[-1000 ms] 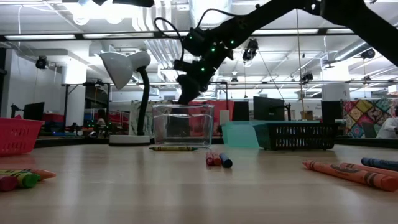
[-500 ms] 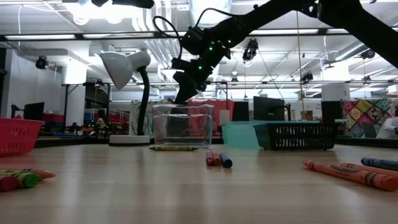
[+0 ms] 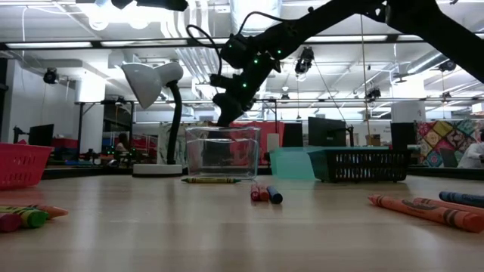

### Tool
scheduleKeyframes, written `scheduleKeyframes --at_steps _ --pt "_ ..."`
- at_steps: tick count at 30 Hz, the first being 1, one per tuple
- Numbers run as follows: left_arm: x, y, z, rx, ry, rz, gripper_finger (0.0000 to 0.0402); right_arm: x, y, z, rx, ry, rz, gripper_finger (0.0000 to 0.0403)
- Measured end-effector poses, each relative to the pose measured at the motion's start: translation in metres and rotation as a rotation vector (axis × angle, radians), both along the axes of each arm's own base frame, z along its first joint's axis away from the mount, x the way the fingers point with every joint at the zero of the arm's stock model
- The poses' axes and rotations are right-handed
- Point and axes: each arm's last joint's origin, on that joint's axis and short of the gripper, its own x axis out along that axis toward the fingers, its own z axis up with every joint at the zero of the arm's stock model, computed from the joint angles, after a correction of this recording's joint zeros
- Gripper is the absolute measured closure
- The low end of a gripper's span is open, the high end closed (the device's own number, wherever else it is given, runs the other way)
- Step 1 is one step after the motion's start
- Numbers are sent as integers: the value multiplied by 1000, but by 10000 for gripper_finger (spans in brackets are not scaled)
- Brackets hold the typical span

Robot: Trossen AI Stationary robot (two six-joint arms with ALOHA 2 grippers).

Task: Sort crayons
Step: Put the orange crayon into the transparent bin, then put the blue crayon into the blue bin

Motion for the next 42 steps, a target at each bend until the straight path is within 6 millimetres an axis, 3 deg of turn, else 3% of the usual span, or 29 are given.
scheduleKeyframes --at_steps 16,28,34,42 --pt "0 0 0 -1 3 0 363 -3 2 -4 50 39 -9 387" --pt "0 0 -1 -4 2 0 363 -5 3 -3 81 34 -41 278" --pt "0 -1 -3 -30 17 -37 363 -23 13 28 143 37 -50 268" --pt "9 -4 -13 -26 59 -48 363 -50 49 75 195 38 15 294"
